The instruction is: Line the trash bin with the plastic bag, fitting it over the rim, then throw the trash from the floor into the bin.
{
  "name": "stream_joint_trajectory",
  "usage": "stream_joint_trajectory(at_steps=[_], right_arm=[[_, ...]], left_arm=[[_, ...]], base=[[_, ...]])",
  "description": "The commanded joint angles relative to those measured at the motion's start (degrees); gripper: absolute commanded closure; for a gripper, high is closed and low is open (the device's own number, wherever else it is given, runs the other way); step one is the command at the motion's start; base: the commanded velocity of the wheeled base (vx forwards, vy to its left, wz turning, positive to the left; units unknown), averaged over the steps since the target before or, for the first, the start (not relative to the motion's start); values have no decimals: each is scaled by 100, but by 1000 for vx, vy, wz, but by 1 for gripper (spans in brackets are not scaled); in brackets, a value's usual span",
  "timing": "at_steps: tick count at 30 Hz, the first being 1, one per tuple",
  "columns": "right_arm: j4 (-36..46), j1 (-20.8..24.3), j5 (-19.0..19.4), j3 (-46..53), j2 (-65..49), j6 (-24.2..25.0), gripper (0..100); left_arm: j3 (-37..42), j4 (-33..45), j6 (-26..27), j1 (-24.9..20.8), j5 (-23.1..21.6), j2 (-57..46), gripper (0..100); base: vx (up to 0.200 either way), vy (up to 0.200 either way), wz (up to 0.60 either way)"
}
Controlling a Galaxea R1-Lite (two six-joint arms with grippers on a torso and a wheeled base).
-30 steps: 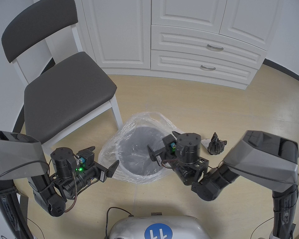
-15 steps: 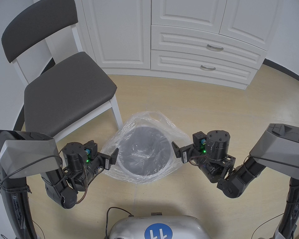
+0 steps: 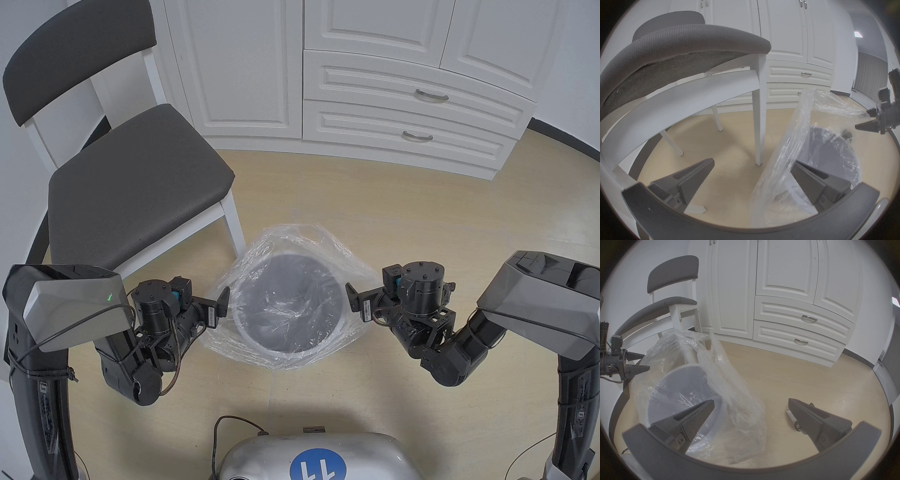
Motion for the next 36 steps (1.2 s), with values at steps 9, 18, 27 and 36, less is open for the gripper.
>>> stream_joint_trajectory(at_steps=[9,18,27,36], right_arm=[[-63,-116,-49,-501,374,192,0],[-81,-125,4,-1020,612,649,0],[-72,-371,4,-1890,1271,798,0],[25,-626,4,-2980,2062,1027,0]], left_arm=[[-385,-3,-141,123,26,223,0],[-912,-3,-150,140,456,549,0],[-1800,-3,-194,219,984,1102,0],[-2222,-3,-326,219,1194,1304,0]], base=[[0,0,0],[0,0,0],[0,0,0],[0,0,0]])
